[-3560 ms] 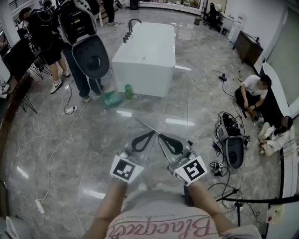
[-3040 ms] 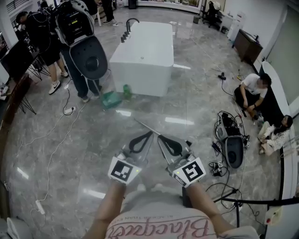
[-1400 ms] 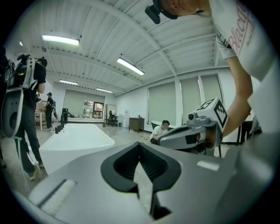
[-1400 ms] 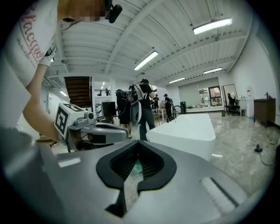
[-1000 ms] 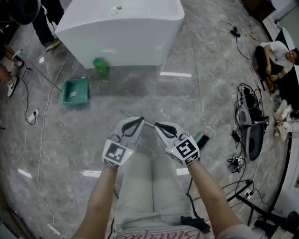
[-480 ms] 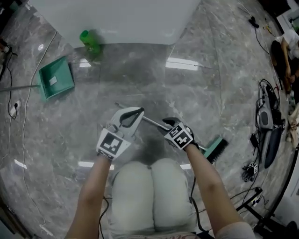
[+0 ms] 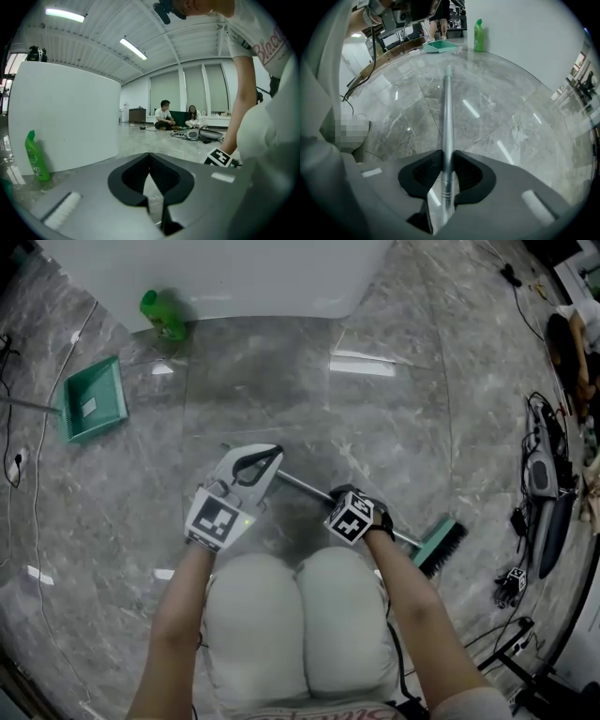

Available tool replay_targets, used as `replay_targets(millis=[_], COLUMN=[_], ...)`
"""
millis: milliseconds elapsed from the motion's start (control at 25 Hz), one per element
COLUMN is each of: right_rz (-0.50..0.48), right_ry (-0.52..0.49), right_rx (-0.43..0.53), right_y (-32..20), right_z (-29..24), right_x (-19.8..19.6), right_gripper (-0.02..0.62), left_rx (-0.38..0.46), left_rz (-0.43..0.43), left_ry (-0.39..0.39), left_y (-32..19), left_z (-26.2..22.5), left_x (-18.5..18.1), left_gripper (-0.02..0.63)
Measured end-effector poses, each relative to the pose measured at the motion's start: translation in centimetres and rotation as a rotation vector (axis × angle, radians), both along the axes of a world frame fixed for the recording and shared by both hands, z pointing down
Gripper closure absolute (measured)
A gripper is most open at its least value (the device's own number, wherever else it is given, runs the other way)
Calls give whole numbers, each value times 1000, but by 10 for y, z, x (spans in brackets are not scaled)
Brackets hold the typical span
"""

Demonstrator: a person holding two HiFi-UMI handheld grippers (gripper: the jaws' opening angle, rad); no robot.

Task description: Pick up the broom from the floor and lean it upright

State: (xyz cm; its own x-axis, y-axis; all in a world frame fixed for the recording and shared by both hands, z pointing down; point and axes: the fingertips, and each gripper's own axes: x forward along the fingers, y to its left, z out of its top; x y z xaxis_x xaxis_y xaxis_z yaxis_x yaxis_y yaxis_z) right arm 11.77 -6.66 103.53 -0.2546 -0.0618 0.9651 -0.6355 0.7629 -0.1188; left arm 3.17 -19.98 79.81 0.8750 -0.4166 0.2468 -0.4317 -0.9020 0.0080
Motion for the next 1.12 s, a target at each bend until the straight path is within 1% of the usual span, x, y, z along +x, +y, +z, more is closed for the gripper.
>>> replay_targets(millis=[80,160,280,400,480,640,840,1000,1120], right_rz=[-14,-11,17,52,74,113,152,197,236], right_ry=[13,-2,-55,-97,-133,-199,-278,-333,-374], right_rx=[-17,-25,-3,41,89,216,363,482,570], right_y=[1,-1,-13,-35,-53,-93,-140,-184,-221], right_z=[1,-2,-18,-43,-62,-109,-162,-202,-231], right_x=[2,4,6,13,16,19,16,16,14], right_gripper=[509,509,509,509,509,509,509,509,509], left_rx=[-2,2,18,38,60,113,166,219,247], left_rz=[4,13,17,5,1,-11,-44,-64,-97], left_ry=[-1,-6,-5,10,26,60,107,128,136], left_y=[-1,-2,-6,-15,-20,-32,-46,-60,-72], left_z=[0,-1,-9,-25,-41,-74,-109,-131,-145], left_x=[3,6,8,11,15,23,26,27,25], left_gripper=[607,607,607,607,607,607,607,607,607])
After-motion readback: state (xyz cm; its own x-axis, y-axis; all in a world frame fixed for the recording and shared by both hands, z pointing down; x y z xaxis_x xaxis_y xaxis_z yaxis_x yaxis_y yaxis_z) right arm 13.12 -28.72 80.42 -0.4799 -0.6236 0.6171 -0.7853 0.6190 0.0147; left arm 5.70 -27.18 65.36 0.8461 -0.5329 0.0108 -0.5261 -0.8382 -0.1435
